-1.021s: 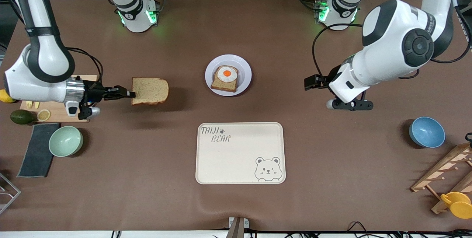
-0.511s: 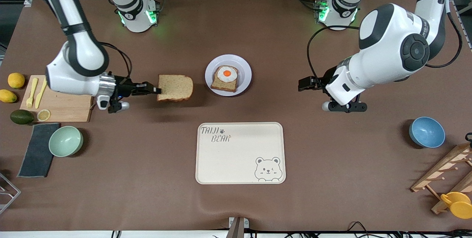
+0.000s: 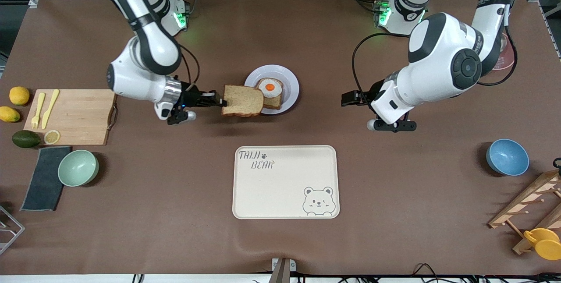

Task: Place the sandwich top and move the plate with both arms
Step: 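Lay the bread onto the egg while the left gripper approaches the plate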

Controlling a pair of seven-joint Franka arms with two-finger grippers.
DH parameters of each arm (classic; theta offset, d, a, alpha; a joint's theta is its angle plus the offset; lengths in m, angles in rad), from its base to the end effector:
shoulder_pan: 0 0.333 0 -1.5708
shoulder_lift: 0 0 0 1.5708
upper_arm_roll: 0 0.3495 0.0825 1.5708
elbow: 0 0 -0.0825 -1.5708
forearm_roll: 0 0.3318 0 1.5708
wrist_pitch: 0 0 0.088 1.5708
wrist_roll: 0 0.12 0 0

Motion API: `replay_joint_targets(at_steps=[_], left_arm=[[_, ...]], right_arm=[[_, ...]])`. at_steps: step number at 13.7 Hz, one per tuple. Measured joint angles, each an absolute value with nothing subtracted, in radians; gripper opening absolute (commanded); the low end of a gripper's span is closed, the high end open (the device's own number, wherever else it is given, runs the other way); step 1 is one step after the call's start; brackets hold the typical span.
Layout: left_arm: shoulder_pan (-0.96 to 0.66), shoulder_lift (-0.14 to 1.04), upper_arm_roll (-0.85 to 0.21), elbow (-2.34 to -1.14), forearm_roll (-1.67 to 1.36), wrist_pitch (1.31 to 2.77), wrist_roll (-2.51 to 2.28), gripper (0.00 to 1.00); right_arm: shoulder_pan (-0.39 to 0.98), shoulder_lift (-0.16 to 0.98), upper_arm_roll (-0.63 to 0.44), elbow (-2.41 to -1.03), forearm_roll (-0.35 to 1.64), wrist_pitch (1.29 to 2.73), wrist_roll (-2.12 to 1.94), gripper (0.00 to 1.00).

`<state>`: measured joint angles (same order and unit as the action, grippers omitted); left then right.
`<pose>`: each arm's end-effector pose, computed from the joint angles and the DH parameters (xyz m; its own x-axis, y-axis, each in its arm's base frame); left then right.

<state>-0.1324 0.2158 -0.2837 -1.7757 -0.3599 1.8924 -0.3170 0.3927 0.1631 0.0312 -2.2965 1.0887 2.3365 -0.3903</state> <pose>0.5130 -0.2464 0.4798 0.9737 -0.0038 -0.2278 0.0720 -0.9436 0.3233 0.4416 0.2238 0.3378 0.9926 0.0187 -0.1197 -0.0649 -0.7522 -0.6557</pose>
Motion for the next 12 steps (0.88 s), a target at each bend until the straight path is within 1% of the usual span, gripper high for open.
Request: replay_joint_targets(at_steps=[8,12], left_arm=[[-0.132,0.209,-0.297,-1.831,-0.360,1.893,-0.317,1.00],[-0.130,0.208,-0.297,-1.834,-0.360,1.893,-0.317,1.00]], right_arm=[[0.604,0.206,0.031,-2.333,1.238,2.533,-0.381,0.00],[0.628,0.214,0.031,-2.345,1.254,2.554,-0.382,0.00]])
